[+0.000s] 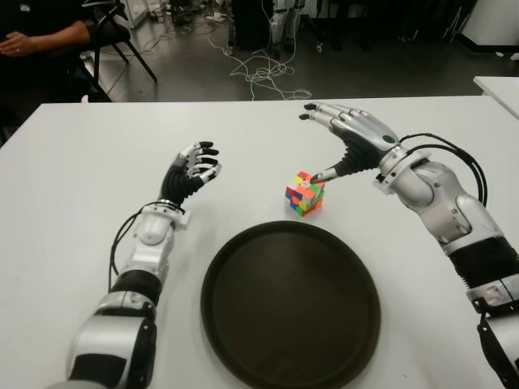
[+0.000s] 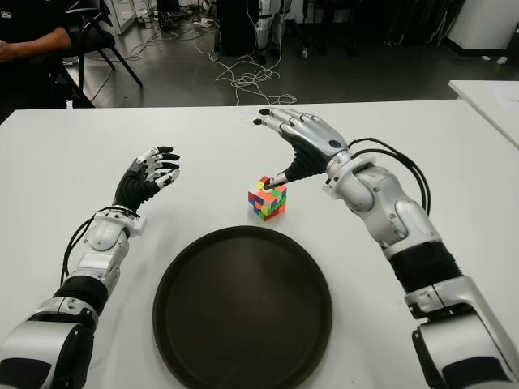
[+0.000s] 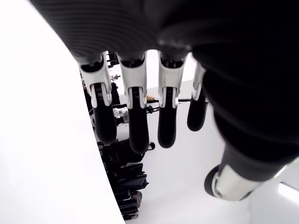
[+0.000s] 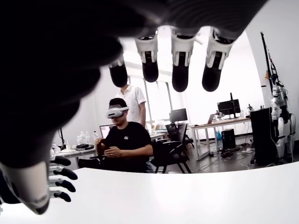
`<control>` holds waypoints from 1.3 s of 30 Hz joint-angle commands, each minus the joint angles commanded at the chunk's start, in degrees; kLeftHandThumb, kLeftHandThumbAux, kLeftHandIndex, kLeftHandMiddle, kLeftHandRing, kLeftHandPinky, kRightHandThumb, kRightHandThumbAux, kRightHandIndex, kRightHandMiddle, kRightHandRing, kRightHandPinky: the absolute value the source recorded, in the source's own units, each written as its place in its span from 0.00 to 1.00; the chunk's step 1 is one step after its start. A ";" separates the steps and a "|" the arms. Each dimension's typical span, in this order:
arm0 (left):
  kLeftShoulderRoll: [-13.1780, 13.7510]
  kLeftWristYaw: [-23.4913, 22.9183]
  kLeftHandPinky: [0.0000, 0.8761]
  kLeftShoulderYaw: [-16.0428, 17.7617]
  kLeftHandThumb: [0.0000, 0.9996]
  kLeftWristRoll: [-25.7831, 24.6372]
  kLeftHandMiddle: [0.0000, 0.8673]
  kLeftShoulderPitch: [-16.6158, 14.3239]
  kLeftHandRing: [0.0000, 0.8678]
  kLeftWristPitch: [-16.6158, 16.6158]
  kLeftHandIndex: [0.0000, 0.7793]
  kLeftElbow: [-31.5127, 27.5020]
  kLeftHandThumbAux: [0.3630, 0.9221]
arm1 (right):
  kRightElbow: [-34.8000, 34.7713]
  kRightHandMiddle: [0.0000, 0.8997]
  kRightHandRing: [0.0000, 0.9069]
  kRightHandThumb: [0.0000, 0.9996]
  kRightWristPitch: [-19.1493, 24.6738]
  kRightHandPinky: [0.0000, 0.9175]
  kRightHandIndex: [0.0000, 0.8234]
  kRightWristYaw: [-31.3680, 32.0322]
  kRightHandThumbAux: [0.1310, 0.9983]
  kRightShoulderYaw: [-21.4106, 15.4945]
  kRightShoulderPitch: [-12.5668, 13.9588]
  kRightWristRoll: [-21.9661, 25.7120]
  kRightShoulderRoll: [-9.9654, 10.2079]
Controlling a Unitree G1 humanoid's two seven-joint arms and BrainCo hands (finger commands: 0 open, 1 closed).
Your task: Pick up the Rubik's Cube and put it in the plate
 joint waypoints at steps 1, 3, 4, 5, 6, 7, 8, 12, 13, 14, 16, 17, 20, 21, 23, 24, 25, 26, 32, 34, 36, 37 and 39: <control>-0.02 0.02 0.33 0.02 0.05 -0.04 0.34 0.02 0.33 0.06 0.30 -0.05 0.68 | 0.06 0.04 0.08 0.00 0.08 0.14 0.01 0.02 0.60 0.02 0.01 -0.07 0.06; -0.05 0.06 0.34 0.05 0.06 -0.12 0.34 0.04 0.33 0.12 0.30 -0.11 0.67 | 0.09 0.03 0.07 0.00 0.19 0.13 0.01 -0.01 0.59 0.06 0.07 -0.21 0.15; -0.08 0.13 0.34 0.06 0.06 -0.13 0.34 0.05 0.33 0.11 0.30 -0.11 0.66 | 0.03 0.03 0.07 0.00 0.26 0.13 0.00 0.00 0.59 0.05 0.11 -0.26 0.17; -0.10 0.19 0.34 0.06 0.06 -0.14 0.33 0.06 0.33 0.11 0.29 -0.12 0.66 | -0.01 0.02 0.06 0.00 0.31 0.13 0.00 0.01 0.59 0.04 0.13 -0.30 0.19; -0.11 0.22 0.34 0.05 0.06 -0.15 0.33 0.07 0.33 0.10 0.29 -0.13 0.65 | -0.04 0.02 0.06 0.00 0.34 0.14 0.00 0.02 0.59 0.03 0.14 -0.32 0.20; -0.11 0.24 0.34 0.04 0.06 -0.16 0.33 0.08 0.33 0.10 0.29 -0.13 0.65 | -0.05 0.02 0.06 0.00 0.35 0.14 0.00 0.03 0.59 0.02 0.14 -0.32 0.20; -0.11 0.31 0.34 0.02 0.07 -0.15 0.33 0.08 0.33 0.04 0.29 -0.11 0.65 | -0.07 0.02 0.06 0.00 0.30 0.14 0.00 -0.07 0.59 0.04 0.17 -0.40 0.19; -0.09 0.57 0.34 -0.08 0.07 -0.12 0.33 0.09 0.33 -0.29 0.28 0.02 0.64 | -0.21 0.02 0.05 0.00 0.22 0.11 0.00 -0.58 0.61 0.02 0.29 -0.80 0.18; -0.09 0.59 0.34 -0.09 0.07 -0.13 0.33 0.10 0.33 -0.34 0.28 0.03 0.64 | -0.22 0.02 0.05 0.00 0.24 0.11 0.00 -0.68 0.61 0.02 0.30 -0.87 0.19; -0.10 0.59 0.34 -0.09 0.07 -0.15 0.33 0.10 0.33 -0.35 0.28 0.03 0.64 | -0.22 0.01 0.05 0.00 0.26 0.11 0.00 -0.73 0.61 0.02 0.31 -0.90 0.19; -0.13 0.61 0.34 -0.06 0.07 -0.20 0.33 0.12 0.33 -0.43 0.28 0.04 0.64 | 0.00 0.01 0.04 0.00 0.31 0.10 0.00 -1.04 0.61 0.03 0.29 -1.10 0.18; -0.13 0.62 0.34 -0.06 0.07 -0.21 0.33 0.13 0.33 -0.46 0.28 0.04 0.64 | 0.13 0.01 0.04 0.00 0.30 0.09 0.00 -1.17 0.62 0.05 0.26 -1.17 0.17; -0.10 0.89 0.33 -0.11 0.05 -0.05 0.33 0.10 0.33 -0.62 0.28 0.17 0.64 | 0.54 0.01 0.03 0.00 0.38 0.09 0.00 -1.41 0.62 0.17 0.07 -1.27 0.27; -0.10 0.98 0.33 -0.12 0.05 -0.01 0.33 0.05 0.33 -0.66 0.28 0.27 0.64 | 0.75 0.00 0.03 0.00 0.41 0.09 0.00 -1.50 0.62 0.23 -0.02 -1.34 0.31; -0.12 1.23 0.34 -0.15 0.05 0.09 0.33 -0.02 0.33 -0.74 0.28 0.52 0.65 | 0.94 0.00 0.03 0.00 0.55 0.10 0.00 -1.58 0.63 0.34 -0.15 -1.49 0.34; -0.13 1.30 0.34 -0.17 0.05 0.11 0.33 -0.03 0.33 -0.75 0.28 0.57 0.65 | 0.97 0.00 0.03 0.00 0.57 0.11 0.00 -1.59 0.63 0.36 -0.17 -1.52 0.33; -0.15 1.31 0.34 -0.17 0.05 0.09 0.34 -0.04 0.33 -0.77 0.28 0.60 0.66 | 1.21 0.00 0.03 0.00 0.57 0.11 0.00 -1.71 0.63 0.43 -0.26 -1.60 0.36; -0.19 1.19 0.34 -0.14 0.05 -0.02 0.34 -0.06 0.33 -0.72 0.28 0.59 0.66 | 2.09 0.00 0.03 0.00 0.48 0.11 0.00 -2.04 0.63 0.64 -0.54 -1.80 0.50; -0.25 0.76 0.35 -0.14 0.07 -0.29 0.34 -0.04 0.34 -0.36 0.30 0.37 0.66 | 8.48 0.00 0.03 0.00 -0.70 0.09 0.00 -4.49 0.64 2.22 -2.46 -2.83 1.33; -0.23 0.76 0.35 -0.17 0.07 -0.28 0.34 -0.04 0.34 -0.31 0.30 0.35 0.65 | 9.76 0.00 0.02 0.00 -1.01 0.08 0.00 -5.02 0.64 2.62 -2.94 -2.91 1.41; -0.13 0.93 0.35 -0.30 0.07 -0.05 0.34 -0.02 0.34 -0.24 0.31 0.28 0.64 | 10.01 0.00 0.02 0.00 -1.05 0.08 0.00 -4.77 0.64 2.85 -3.13 -2.88 1.31; -0.05 1.05 0.35 -0.40 0.06 0.13 0.34 -0.02 0.34 -0.19 0.30 0.24 0.64 | 9.96 0.00 0.02 0.00 -0.99 0.08 0.00 -4.46 0.65 2.94 -3.18 -2.86 1.25; 0.10 1.28 0.35 -0.55 0.05 0.41 0.33 0.01 0.33 -0.16 0.29 0.15 0.64 | 10.07 0.00 0.01 0.00 -0.86 0.07 0.00 -3.92 0.65 3.29 -3.22 -2.99 1.22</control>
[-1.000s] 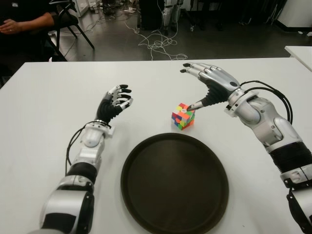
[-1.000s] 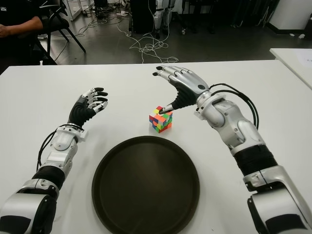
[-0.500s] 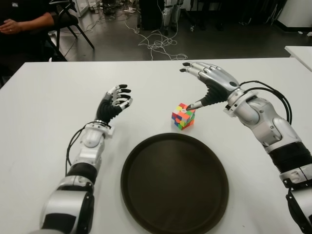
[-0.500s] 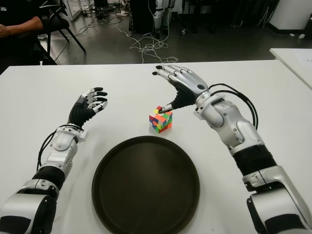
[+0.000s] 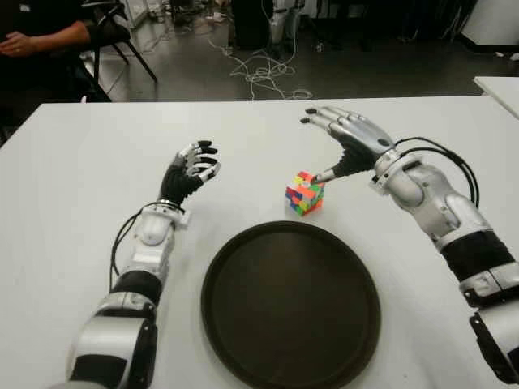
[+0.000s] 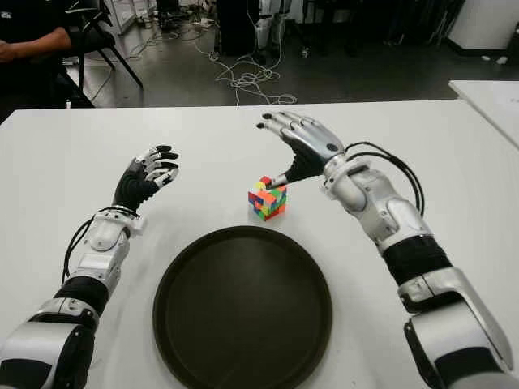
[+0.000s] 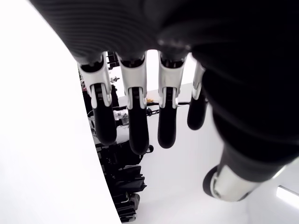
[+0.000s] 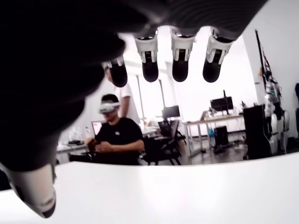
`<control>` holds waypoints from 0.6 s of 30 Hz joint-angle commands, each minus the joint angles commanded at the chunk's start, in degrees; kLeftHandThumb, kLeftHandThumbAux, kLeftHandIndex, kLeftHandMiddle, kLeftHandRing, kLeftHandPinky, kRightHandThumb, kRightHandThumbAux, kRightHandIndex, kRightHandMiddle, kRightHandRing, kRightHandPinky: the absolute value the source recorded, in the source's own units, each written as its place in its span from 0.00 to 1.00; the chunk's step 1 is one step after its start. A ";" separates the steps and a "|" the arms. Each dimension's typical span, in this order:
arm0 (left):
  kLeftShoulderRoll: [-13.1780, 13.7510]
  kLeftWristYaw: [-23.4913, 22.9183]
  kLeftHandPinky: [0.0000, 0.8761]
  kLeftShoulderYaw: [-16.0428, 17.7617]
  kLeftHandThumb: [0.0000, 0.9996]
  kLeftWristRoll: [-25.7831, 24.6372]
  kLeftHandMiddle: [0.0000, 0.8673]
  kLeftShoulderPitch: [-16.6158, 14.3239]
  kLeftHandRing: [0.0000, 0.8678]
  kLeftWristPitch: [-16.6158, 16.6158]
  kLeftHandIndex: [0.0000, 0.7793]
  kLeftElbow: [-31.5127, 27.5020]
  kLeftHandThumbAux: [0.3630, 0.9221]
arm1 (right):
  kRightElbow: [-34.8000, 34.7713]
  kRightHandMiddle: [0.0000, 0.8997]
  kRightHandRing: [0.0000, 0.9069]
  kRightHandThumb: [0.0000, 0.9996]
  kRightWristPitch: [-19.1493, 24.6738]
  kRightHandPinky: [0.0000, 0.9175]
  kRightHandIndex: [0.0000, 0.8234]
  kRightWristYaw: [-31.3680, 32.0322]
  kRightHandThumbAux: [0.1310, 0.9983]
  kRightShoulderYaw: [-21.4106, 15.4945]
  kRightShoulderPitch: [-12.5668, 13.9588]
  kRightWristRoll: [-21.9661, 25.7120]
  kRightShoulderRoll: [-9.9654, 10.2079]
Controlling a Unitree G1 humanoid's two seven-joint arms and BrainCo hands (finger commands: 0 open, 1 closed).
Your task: Pick up the Rubik's Cube and put it in the plate
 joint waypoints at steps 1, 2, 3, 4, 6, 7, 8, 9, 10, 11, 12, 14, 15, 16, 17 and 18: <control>0.03 0.02 0.35 -0.02 0.05 0.03 0.33 0.03 0.33 -0.01 0.29 -0.05 0.64 | 0.05 0.00 0.01 0.00 0.01 0.06 0.00 0.05 0.66 0.10 -0.01 -0.02 0.00; 0.05 0.03 0.35 -0.02 0.05 0.04 0.33 0.04 0.33 -0.01 0.29 -0.08 0.64 | 0.06 0.00 0.01 0.00 0.03 0.06 0.00 0.07 0.66 0.18 -0.03 -0.02 -0.01; 0.04 0.04 0.35 0.01 0.05 0.01 0.33 0.05 0.33 -0.02 0.28 -0.07 0.64 | 0.40 0.00 0.01 0.00 0.05 0.06 0.00 0.01 0.66 0.42 -0.08 -0.15 0.06; 0.01 0.08 0.36 0.06 0.06 -0.04 0.32 0.04 0.33 -0.06 0.28 -0.01 0.64 | 0.62 0.00 0.00 0.00 0.05 0.05 0.00 0.06 0.66 0.65 -0.09 -0.24 0.09; -0.06 0.09 0.36 0.17 0.06 -0.18 0.32 0.06 0.33 -0.20 0.28 0.03 0.64 | 0.88 0.00 0.00 0.00 0.00 0.04 0.00 0.13 0.67 1.06 0.02 -0.22 0.18; -0.09 0.08 0.36 0.22 0.06 -0.25 0.32 0.08 0.33 -0.27 0.27 0.02 0.64 | 0.92 0.00 0.00 0.00 -0.06 0.03 0.00 0.15 0.68 1.19 0.10 -0.14 0.22; -0.16 0.05 0.36 0.27 0.06 -0.35 0.33 0.11 0.33 -0.38 0.27 -0.02 0.64 | 0.95 0.00 0.00 0.00 -0.07 0.03 0.00 0.33 0.69 1.29 0.18 0.05 0.31; -0.21 0.03 0.36 0.31 0.06 -0.42 0.33 0.13 0.33 -0.44 0.28 -0.05 0.66 | 0.98 0.00 0.00 0.00 -0.07 0.02 0.00 0.46 0.70 1.36 0.21 0.19 0.37; -0.23 0.02 0.36 0.33 0.07 -0.45 0.33 0.14 0.34 -0.47 0.28 -0.07 0.67 | 0.99 0.00 0.00 0.00 -0.06 0.01 0.00 0.54 0.71 1.39 0.21 0.27 0.40; -0.25 -0.04 0.36 0.37 0.07 -0.52 0.33 0.14 0.34 -0.50 0.28 -0.08 0.67 | 1.02 0.00 0.00 0.00 -0.06 0.01 0.00 0.79 0.71 1.42 0.19 0.43 0.43; -0.25 -0.16 0.36 0.40 0.07 -0.59 0.33 0.14 0.34 -0.54 0.28 -0.09 0.68 | 1.11 0.00 0.00 0.00 -0.14 0.01 0.00 1.30 0.71 1.48 0.19 0.70 0.50; -0.24 -0.26 0.36 0.37 0.07 -0.58 0.33 0.12 0.34 -0.62 0.28 -0.08 0.69 | 1.32 0.00 0.00 0.00 -0.27 0.00 0.00 2.11 0.72 1.59 0.21 1.10 0.68; -0.23 -0.25 0.35 0.33 0.06 -0.53 0.33 0.10 0.34 -0.65 0.29 -0.08 0.69 | 1.41 0.00 0.00 0.00 -0.33 0.00 0.00 2.38 0.72 1.63 0.23 1.19 0.78; -0.22 -0.23 0.35 0.31 0.05 -0.49 0.33 0.10 0.34 -0.67 0.29 -0.07 0.69 | 1.46 0.00 0.00 0.00 -0.36 0.00 0.00 2.52 0.72 1.63 0.24 1.22 0.84; -0.20 -0.12 0.35 0.23 0.05 -0.36 0.33 0.08 0.34 -0.68 0.29 -0.03 0.69 | 1.58 0.00 0.00 0.00 -0.47 0.00 0.00 2.85 0.72 1.69 0.22 1.29 0.92; -0.19 -0.04 0.35 0.18 0.05 -0.27 0.33 0.07 0.34 -0.68 0.29 0.02 0.69 | 1.68 0.00 0.00 0.00 -0.55 0.00 0.00 3.06 0.72 1.71 0.19 1.33 0.97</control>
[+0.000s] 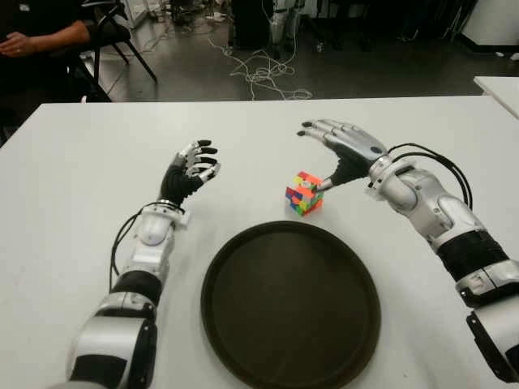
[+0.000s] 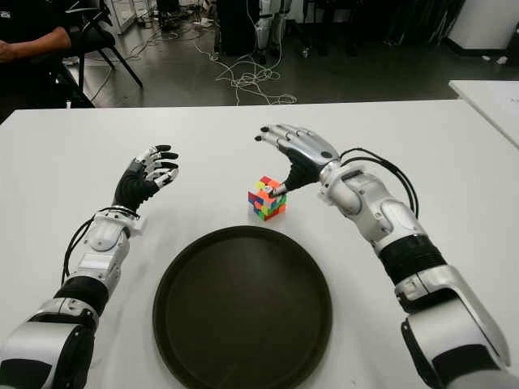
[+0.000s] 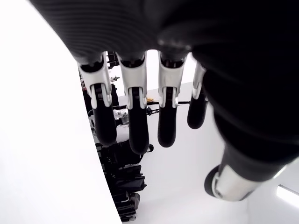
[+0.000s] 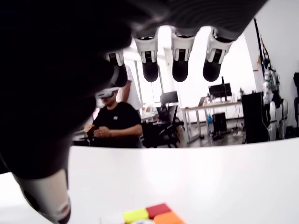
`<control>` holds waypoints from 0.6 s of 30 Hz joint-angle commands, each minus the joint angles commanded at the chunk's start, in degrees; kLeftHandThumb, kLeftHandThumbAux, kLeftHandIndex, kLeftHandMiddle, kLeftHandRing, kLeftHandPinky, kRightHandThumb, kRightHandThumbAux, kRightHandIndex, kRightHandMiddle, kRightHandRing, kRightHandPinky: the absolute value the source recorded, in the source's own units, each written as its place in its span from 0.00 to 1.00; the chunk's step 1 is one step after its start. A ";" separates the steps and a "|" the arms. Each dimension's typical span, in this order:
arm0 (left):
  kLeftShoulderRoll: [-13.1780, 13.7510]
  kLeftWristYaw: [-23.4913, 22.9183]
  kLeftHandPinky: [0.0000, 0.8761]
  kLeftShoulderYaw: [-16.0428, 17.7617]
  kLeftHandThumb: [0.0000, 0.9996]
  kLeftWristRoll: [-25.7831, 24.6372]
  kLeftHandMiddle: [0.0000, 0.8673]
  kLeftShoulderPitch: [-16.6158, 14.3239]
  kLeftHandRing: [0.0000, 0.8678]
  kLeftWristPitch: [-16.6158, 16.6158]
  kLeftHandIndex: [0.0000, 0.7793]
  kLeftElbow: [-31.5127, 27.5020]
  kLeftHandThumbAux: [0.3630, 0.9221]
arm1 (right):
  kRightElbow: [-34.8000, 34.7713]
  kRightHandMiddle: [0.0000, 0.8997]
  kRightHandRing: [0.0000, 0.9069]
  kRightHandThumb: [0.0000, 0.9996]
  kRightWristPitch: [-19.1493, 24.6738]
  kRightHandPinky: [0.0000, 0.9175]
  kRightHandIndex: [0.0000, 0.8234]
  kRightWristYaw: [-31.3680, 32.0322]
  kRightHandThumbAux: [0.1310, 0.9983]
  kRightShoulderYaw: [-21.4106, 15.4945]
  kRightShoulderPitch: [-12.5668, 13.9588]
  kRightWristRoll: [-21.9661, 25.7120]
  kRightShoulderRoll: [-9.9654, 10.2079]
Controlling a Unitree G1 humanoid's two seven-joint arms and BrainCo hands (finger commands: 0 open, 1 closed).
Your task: Pick up the Rubik's Cube and put it in the plate
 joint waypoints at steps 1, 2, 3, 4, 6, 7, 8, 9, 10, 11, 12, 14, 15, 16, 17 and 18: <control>0.03 0.18 0.34 -0.08 0.05 0.16 0.33 -0.02 0.33 0.04 0.29 0.09 0.70 | 0.10 0.00 0.00 0.00 -0.05 0.00 0.00 0.38 0.72 0.11 -0.02 0.07 0.12; 0.07 0.37 0.34 -0.17 0.05 0.34 0.33 -0.05 0.33 0.11 0.29 0.18 0.70 | 0.19 0.00 0.00 0.00 -0.06 0.00 0.00 0.78 0.72 0.23 -0.02 0.13 0.27; 0.07 0.51 0.34 -0.22 0.05 0.45 0.33 -0.09 0.33 0.18 0.29 0.24 0.70 | 0.25 0.00 0.00 0.00 -0.09 0.00 0.00 1.04 0.71 0.28 -0.03 0.16 0.35; 0.07 0.60 0.35 -0.26 0.05 0.52 0.33 -0.11 0.33 0.21 0.29 0.26 0.70 | 0.28 0.00 0.00 0.00 -0.11 0.00 0.00 1.22 0.71 0.29 -0.03 0.18 0.40; 0.15 0.87 0.34 -0.44 0.04 0.80 0.32 -0.20 0.32 0.38 0.29 0.37 0.68 | 1.49 0.00 0.00 0.00 0.09 0.00 0.00 1.36 0.70 1.07 0.06 -0.35 1.22; 0.15 0.98 0.33 -0.50 0.04 0.90 0.32 -0.22 0.32 0.43 0.29 0.42 0.67 | 2.19 0.00 0.00 0.00 0.08 0.00 0.00 1.26 0.70 1.42 0.09 -0.62 1.53; 0.13 1.00 0.33 -0.49 0.04 0.91 0.32 -0.22 0.32 0.45 0.28 0.45 0.67 | 2.78 0.00 0.00 0.00 -0.05 0.00 0.00 1.39 0.70 1.68 0.07 -0.72 1.62; 0.08 1.01 0.33 -0.47 0.04 0.92 0.31 -0.21 0.32 0.45 0.28 0.45 0.67 | 3.14 0.00 0.00 0.00 -0.22 0.00 0.00 1.46 0.70 1.80 0.02 -0.72 1.59; -0.02 0.96 0.33 -0.35 0.05 0.79 0.31 -0.18 0.31 0.45 0.28 0.43 0.67 | 3.27 0.00 0.00 0.00 -0.41 0.00 0.00 1.94 0.70 1.93 -0.06 -0.57 1.47; -0.08 0.93 0.32 -0.27 0.05 0.69 0.31 -0.16 0.31 0.45 0.28 0.42 0.68 | 3.38 0.00 0.00 0.00 -0.56 0.00 0.00 2.25 0.70 2.03 -0.14 -0.46 1.40; -0.12 0.92 0.32 -0.23 0.05 0.63 0.31 -0.15 0.31 0.46 0.27 0.41 0.68 | 3.47 0.00 0.00 0.00 -0.66 0.00 0.00 2.44 0.70 2.09 -0.20 -0.40 1.38; -0.22 0.97 0.32 -0.11 0.05 0.48 0.31 -0.14 0.31 0.44 0.27 0.49 0.67 | 3.82 0.00 0.00 0.00 -0.49 0.00 0.00 3.06 0.70 2.28 -0.30 -0.38 1.58; -0.28 1.01 0.33 -0.03 0.05 0.39 0.31 -0.14 0.31 0.44 0.27 0.56 0.67 | 4.02 0.00 0.00 0.00 -0.31 0.00 0.00 3.47 0.69 2.41 -0.35 -0.38 1.74; -0.32 1.03 0.33 0.03 0.05 0.33 0.31 -0.15 0.31 0.44 0.27 0.60 0.66 | 4.17 0.00 0.00 0.00 -0.19 0.00 0.00 3.75 0.69 2.48 -0.39 -0.39 1.85; -0.35 1.05 0.33 0.07 0.05 0.31 0.31 -0.16 0.31 0.44 0.27 0.62 0.66 | 4.26 0.00 0.00 0.00 -0.15 0.00 0.00 3.91 0.68 2.50 -0.41 -0.39 1.90; -0.38 1.19 0.33 0.11 0.05 0.33 0.31 -0.19 0.31 0.33 0.27 0.69 0.65 | 4.72 0.00 0.00 0.00 0.00 0.01 0.00 4.10 0.68 2.74 -0.51 -0.57 2.15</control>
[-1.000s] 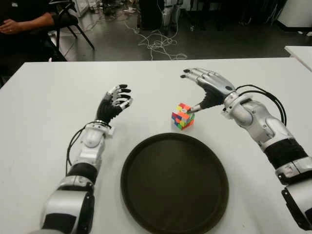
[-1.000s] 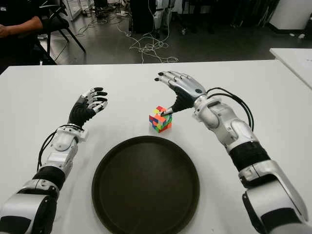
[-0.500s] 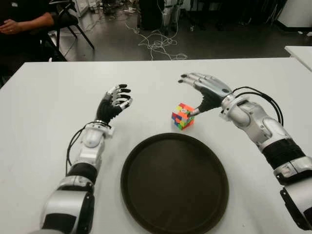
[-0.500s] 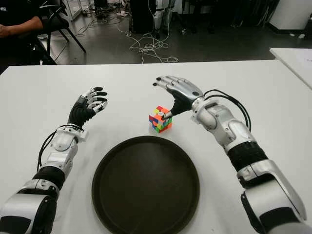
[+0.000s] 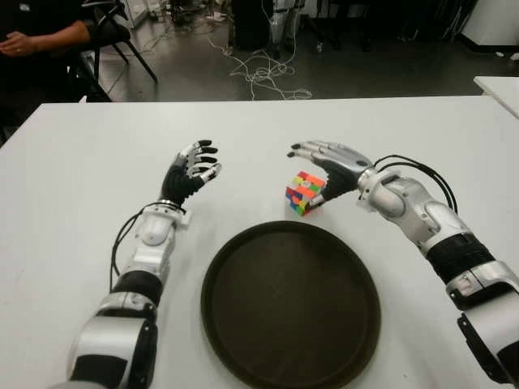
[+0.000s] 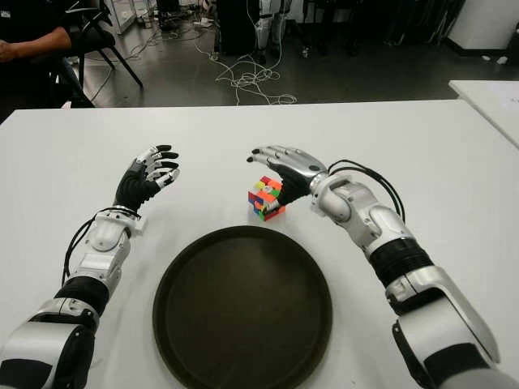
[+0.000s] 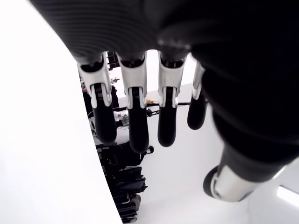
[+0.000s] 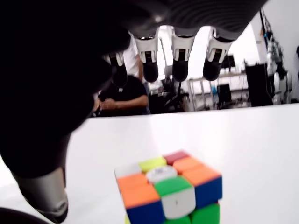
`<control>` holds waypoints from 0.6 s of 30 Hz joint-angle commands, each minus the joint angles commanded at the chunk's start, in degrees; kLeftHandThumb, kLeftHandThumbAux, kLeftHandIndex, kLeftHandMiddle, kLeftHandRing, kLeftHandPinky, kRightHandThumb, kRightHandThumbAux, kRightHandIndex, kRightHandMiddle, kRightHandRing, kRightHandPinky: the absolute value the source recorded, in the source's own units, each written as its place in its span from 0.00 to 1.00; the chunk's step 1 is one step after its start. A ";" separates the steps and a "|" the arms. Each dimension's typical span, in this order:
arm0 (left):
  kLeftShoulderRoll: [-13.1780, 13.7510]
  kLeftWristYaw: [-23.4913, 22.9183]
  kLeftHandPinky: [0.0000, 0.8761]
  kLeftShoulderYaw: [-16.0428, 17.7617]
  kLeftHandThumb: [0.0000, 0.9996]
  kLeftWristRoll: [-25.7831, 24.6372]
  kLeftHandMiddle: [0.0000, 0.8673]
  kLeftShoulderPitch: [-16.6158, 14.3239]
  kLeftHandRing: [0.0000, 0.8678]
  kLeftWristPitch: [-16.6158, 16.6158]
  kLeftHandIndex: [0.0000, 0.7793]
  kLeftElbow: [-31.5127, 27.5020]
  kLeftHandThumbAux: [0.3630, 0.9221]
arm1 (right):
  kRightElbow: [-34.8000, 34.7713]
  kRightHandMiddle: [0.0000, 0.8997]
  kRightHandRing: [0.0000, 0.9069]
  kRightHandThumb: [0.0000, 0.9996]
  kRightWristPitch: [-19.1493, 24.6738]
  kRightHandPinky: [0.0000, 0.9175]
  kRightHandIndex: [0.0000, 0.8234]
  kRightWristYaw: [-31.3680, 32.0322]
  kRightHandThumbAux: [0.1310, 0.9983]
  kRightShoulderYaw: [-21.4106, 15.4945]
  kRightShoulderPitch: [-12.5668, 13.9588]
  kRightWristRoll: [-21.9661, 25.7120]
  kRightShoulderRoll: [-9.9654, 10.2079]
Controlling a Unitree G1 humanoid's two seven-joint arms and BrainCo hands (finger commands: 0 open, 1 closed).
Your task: Pick up the Rubik's Cube and put it in the plate
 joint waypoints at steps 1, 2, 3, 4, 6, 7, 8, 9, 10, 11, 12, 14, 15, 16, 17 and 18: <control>-0.03 0.10 0.33 0.04 0.05 0.03 0.31 -0.03 0.31 -0.08 0.27 0.06 0.64 | 0.36 0.00 0.00 0.00 0.11 0.01 0.00 0.14 0.68 0.19 -0.08 -0.12 0.18; -0.05 0.19 0.33 0.09 0.05 0.05 0.31 -0.06 0.31 -0.21 0.27 0.13 0.64 | 0.73 0.00 0.00 0.00 0.18 0.01 0.00 0.35 0.67 0.43 -0.21 -0.26 0.30; -0.07 0.26 0.32 0.13 0.04 0.07 0.31 -0.08 0.31 -0.29 0.27 0.18 0.63 | 0.98 0.00 0.00 0.00 0.21 0.01 0.00 0.48 0.67 0.59 -0.31 -0.33 0.36; -0.08 0.24 0.32 0.17 0.04 0.06 0.31 -0.09 0.31 -0.37 0.27 0.22 0.63 | 1.25 0.00 0.00 0.00 0.24 0.01 0.00 0.67 0.67 0.85 -0.46 -0.53 0.37; -0.10 0.20 0.32 0.23 0.04 0.06 0.31 -0.11 0.31 -0.42 0.27 0.29 0.63 | 1.71 0.00 0.00 0.00 0.29 0.02 0.00 0.79 0.67 1.30 -0.66 -0.79 0.43; -0.11 0.19 0.32 0.26 0.05 0.07 0.31 -0.13 0.32 -0.42 0.28 0.31 0.64 | 1.99 0.00 0.00 0.00 0.40 0.02 0.00 0.80 0.66 1.58 -0.73 -0.95 0.57; -0.10 0.23 0.32 0.26 0.05 0.13 0.31 -0.13 0.32 -0.44 0.28 0.33 0.65 | 2.18 0.00 0.00 0.00 0.48 0.02 0.00 0.78 0.66 1.75 -0.77 -1.03 0.67; -0.09 0.26 0.32 0.27 0.05 0.17 0.31 -0.13 0.32 -0.46 0.28 0.35 0.66 | 2.31 0.00 0.00 0.00 0.53 0.02 0.00 0.77 0.65 1.87 -0.81 -1.06 0.73; -0.06 0.33 0.32 0.25 0.06 0.25 0.31 -0.13 0.32 -0.50 0.28 0.38 0.66 | 2.42 0.00 0.00 0.00 0.60 0.02 0.00 0.80 0.65 1.98 -0.84 -1.08 0.80; -0.05 0.39 0.32 0.25 0.06 0.31 0.31 -0.13 0.32 -0.53 0.28 0.42 0.66 | 2.50 0.00 0.00 0.00 0.62 0.02 0.00 0.80 0.65 2.05 -0.87 -1.08 0.83; -0.01 0.52 0.32 0.22 0.06 0.42 0.31 -0.15 0.32 -0.58 0.28 0.49 0.66 | 2.58 0.00 0.00 0.00 0.62 0.02 0.00 0.84 0.65 2.14 -0.87 -1.07 0.87; 0.02 0.85 0.32 0.18 0.06 0.61 0.31 -0.19 0.32 -0.68 0.28 0.66 0.65 | 2.79 0.00 0.00 0.00 0.68 0.03 0.00 0.92 0.65 2.33 -0.86 -1.04 1.04; 0.02 0.95 0.32 0.16 0.06 0.65 0.31 -0.20 0.32 -0.70 0.28 0.71 0.64 | 2.86 0.00 0.00 0.00 0.69 0.03 0.00 0.93 0.64 2.40 -0.87 -1.01 1.08; 0.02 1.07 0.32 0.14 0.07 0.69 0.31 -0.22 0.32 -0.74 0.28 0.78 0.63 | 2.97 0.00 0.00 0.00 0.75 0.03 0.00 0.96 0.64 2.47 -0.90 -0.96 1.12; 0.01 1.16 0.32 0.13 0.07 0.72 0.31 -0.24 0.32 -0.76 0.28 0.84 0.62 | 3.06 0.00 0.00 0.00 0.78 0.03 0.00 0.97 0.64 2.52 -0.93 -0.91 1.14; 0.03 1.31 0.32 0.11 0.07 0.80 0.31 -0.26 0.32 -0.75 0.28 0.92 0.62 | 3.57 0.00 0.00 0.00 0.89 0.03 0.00 0.86 0.64 2.72 -1.03 -0.96 1.44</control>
